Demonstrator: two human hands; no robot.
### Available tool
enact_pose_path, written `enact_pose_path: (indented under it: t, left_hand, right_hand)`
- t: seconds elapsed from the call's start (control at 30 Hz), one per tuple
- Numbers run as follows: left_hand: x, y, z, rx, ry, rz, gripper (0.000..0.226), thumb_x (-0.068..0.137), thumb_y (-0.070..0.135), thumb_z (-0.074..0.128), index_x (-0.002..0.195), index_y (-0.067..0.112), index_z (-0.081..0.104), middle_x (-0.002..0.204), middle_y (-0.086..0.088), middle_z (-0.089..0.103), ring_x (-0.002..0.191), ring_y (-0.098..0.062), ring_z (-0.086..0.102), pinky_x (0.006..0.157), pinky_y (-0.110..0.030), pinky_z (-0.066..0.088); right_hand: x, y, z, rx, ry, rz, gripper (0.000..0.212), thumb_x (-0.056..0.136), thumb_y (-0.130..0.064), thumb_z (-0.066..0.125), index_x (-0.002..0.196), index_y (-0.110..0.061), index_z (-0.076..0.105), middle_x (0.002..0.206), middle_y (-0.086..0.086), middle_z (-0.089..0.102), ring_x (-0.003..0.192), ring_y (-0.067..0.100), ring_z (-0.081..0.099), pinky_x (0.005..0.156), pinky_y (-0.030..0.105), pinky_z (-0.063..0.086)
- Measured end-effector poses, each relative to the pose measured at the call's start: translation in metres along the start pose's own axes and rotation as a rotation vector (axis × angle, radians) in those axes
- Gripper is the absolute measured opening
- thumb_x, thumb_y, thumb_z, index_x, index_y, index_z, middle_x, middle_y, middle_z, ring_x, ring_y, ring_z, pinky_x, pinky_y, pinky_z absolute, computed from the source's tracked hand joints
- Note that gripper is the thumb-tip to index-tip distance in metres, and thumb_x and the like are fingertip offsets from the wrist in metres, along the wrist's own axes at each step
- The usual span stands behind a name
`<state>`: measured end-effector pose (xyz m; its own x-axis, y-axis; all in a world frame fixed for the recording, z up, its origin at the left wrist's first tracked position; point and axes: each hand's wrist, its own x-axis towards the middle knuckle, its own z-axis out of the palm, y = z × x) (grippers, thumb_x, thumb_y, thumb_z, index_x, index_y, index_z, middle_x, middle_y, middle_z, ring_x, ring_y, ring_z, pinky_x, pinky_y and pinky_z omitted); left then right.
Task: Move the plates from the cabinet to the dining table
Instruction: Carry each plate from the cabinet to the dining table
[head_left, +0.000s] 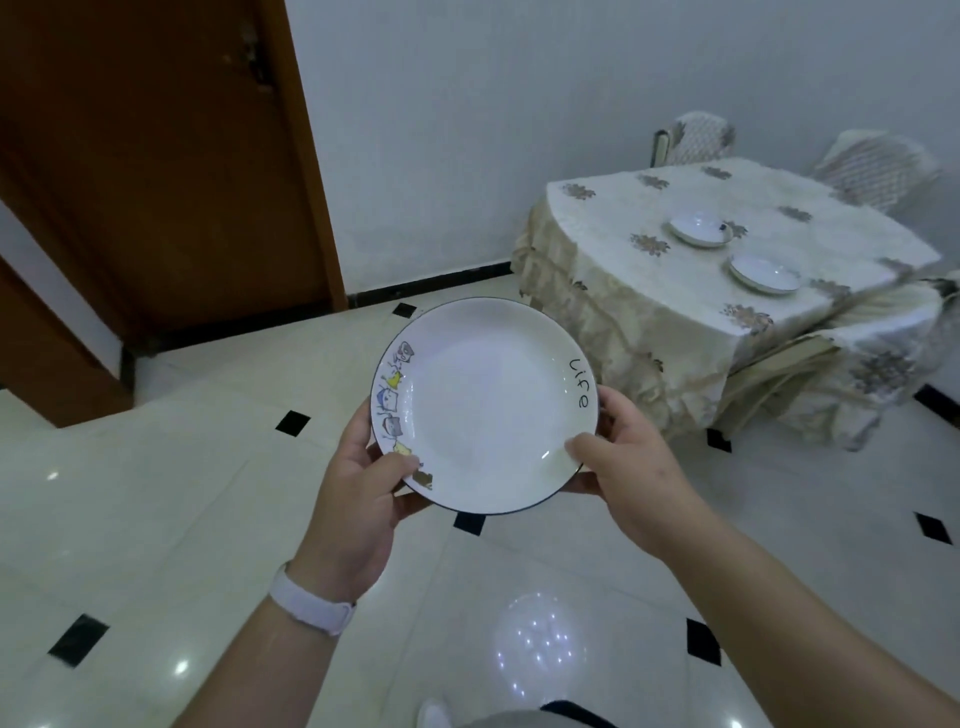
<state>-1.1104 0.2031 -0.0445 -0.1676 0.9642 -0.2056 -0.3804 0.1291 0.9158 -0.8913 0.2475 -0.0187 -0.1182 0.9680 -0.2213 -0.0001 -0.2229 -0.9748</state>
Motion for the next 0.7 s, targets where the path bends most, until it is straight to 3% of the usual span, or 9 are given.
enact_pose_path:
  t: [0.13, 0.37, 0.7]
  left_hand:
    - [0.025, 0.009, -0.006, -0.014, -0.022, -0.011, 0.066, 0.087, -0.013, 0.044, 0.125, 0.038, 0.059, 0.117, -0.006, 0.069, 0.088, -0.024, 0.065, 0.078, -0.047, 0.055]
    - [0.080, 0.029, -0.020, 0.030, -0.010, -0.001, 0.065, 0.087, -0.013, 0.044, 0.122, 0.039, 0.060, 0.104, 0.000, 0.072, 0.081, -0.022, 0.062, 0.077, -0.047, 0.054]
    - [0.205, 0.049, -0.007, 0.100, 0.044, 0.000, 0.066, 0.086, -0.013, 0.044, 0.124, 0.039, 0.058, 0.109, -0.001, 0.071, 0.086, -0.022, 0.066, 0.075, -0.044, 0.056]
  right_hand:
    - [0.022, -0.005, 0.009, 0.015, 0.025, -0.007, 0.054, 0.086, 0.014, 0.044, 0.122, -0.023, 0.059, 0.114, 0.009, 0.066, 0.091, 0.022, 0.070, 0.066, 0.039, 0.060]
    - [0.080, -0.008, 0.031, 0.058, 0.011, 0.007, 0.053, 0.087, 0.016, 0.042, 0.116, -0.024, 0.060, 0.114, 0.008, 0.067, 0.090, 0.022, 0.071, 0.065, 0.039, 0.059]
    - [0.220, -0.020, 0.035, 0.081, -0.035, 0.051, 0.050, 0.088, 0.014, 0.043, 0.119, -0.023, 0.059, 0.111, 0.004, 0.069, 0.089, 0.020, 0.071, 0.065, 0.037, 0.059]
